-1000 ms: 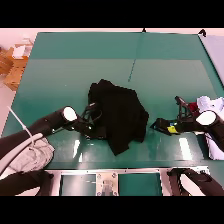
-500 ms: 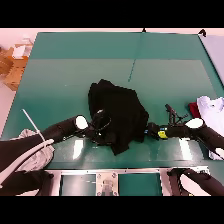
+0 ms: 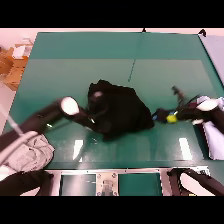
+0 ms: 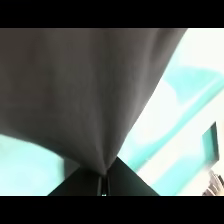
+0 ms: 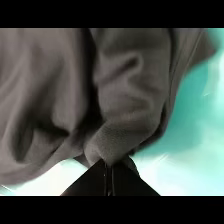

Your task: Fold the shirts.

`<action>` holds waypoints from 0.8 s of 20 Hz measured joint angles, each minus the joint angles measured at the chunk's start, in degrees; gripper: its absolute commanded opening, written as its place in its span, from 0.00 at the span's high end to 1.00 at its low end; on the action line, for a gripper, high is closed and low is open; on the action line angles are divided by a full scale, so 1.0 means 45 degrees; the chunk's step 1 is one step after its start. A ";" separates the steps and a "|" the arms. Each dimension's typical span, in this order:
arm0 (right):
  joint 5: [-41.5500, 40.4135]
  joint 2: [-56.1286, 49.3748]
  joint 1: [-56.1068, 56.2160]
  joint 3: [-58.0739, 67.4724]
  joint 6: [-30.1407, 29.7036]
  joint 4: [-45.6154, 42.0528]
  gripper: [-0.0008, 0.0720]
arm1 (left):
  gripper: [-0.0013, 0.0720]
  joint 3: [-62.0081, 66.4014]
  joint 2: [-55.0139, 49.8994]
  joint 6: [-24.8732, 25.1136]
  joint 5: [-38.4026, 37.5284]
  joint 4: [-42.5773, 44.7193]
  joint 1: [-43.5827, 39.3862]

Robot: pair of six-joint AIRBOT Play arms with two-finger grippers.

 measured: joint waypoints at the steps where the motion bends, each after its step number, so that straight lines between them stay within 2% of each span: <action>1: 0.0461 0.0194 -0.0423 0.1083 0.0267 -0.0262 0.97 | 0.95 0.0792 0.0622 -0.0282 -0.0442 0.0772 0.0500; 6: 0.1540 0.1671 -0.1705 0.7490 0.1311 -0.0865 0.97 | 0.95 0.6489 0.2895 -0.0753 -0.2312 0.2909 0.2443; 11: 0.0476 0.3303 -0.2011 1.3274 0.2025 -0.1549 0.97 | 0.95 1.2633 0.3453 -0.0772 -0.3147 0.3633 0.2905; 14: -0.0180 0.4119 -0.2064 1.5008 0.2229 -0.2443 0.97 | 0.95 1.4766 0.3536 -0.0772 -0.3531 0.4337 0.2977; 16: -0.0452 0.4439 -0.2069 1.5528 0.2278 -0.2841 0.97 | 0.95 1.5159 0.3565 -0.0777 -0.3755 0.4843 0.2997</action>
